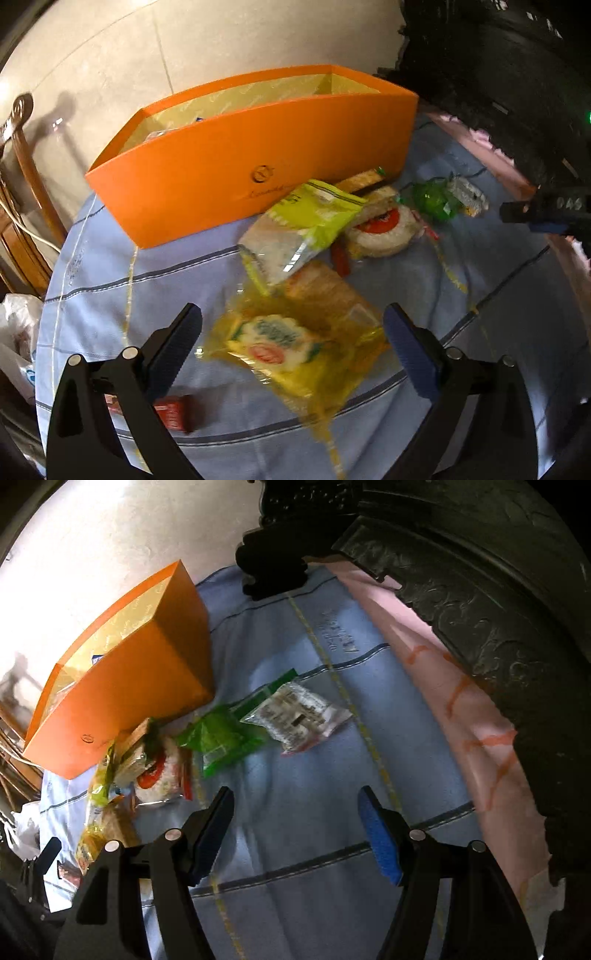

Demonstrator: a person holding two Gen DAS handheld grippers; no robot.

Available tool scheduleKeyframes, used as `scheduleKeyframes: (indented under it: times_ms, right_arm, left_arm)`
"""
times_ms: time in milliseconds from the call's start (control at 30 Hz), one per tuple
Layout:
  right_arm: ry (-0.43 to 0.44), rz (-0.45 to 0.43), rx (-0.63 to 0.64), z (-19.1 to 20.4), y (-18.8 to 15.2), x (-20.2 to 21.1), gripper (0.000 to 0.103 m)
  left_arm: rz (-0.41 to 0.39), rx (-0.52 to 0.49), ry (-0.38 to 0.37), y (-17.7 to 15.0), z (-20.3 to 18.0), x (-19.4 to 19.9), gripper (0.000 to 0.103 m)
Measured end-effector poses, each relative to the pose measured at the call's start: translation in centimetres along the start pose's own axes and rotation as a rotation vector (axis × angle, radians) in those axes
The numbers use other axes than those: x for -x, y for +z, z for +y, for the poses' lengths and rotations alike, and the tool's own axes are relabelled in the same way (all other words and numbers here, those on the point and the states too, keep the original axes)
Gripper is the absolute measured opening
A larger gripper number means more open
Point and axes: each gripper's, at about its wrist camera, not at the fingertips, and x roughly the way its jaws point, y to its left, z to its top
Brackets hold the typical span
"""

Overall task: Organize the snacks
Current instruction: 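Grasp the yellow bread bag with the left gripper while the right approaches the white candy bag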

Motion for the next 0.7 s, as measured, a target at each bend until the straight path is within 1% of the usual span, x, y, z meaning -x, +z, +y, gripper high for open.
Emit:
scheduleKeyframes:
  times_ms: [67,100,133,167,200,267,367,433,533,600,700]
  right_arm:
    - [-0.005,-0.008,0.024,0.8,0.2,0.1,0.069]
    - [-0.007,-0.012,0.037,1.0,0.3,0.1,0.069]
    - [-0.016,-0.02,0.062,1.4,0.6,0.1,0.069]
    - [-0.021,-0.027,0.083,1.5,0.8,0.1,0.069]
    - [-0.027,-0.033,0.103,1.5,1.1,0.0,0.069]
    - [-0.038,-0.039,0.139,1.6,1.9,-0.4,0.069]
    - [-0.031,-0.02,0.153,0.9,3.0,-1.5,0.069]
    - [-0.028,-0.018,0.172,0.7,3.7,-2.3,0.069]
    - [-0.07,0.014,0.265,1.2,4.4,-4.3,0.069]
    - [-0.096,0.025,0.314,1.6,4.6,-5.2,0.069]
    - [-0.107,0.047,0.389,2.4,4.7,-6.7,0.069]
  left_arm:
    - [0.054,-0.005,0.015,-0.7,-0.6,-1.4,0.096]
    - [0.065,-0.003,0.021,-1.1,-0.5,-1.9,0.097]
    - [0.055,0.007,0.017,-1.5,-0.3,-1.9,0.096]
    - [0.045,0.015,0.006,-1.8,0.1,-1.8,0.091]
    - [0.042,0.019,-0.001,-2.0,0.4,-1.6,0.09]
    - [0.035,0.035,-0.016,-2.3,1.2,-1.2,0.084]
    - [0.029,0.069,-0.008,-2.9,2.9,-0.7,0.083]
    - [0.021,0.087,-0.032,-3.3,3.8,-0.4,0.083]
    - [0.007,0.062,-0.049,-3.8,4.1,-0.2,0.084]
    - [-0.003,0.073,-0.069,-4.0,4.7,0.1,0.084]
    - [-0.009,0.091,-0.066,-4.2,5.7,-0.1,0.085]
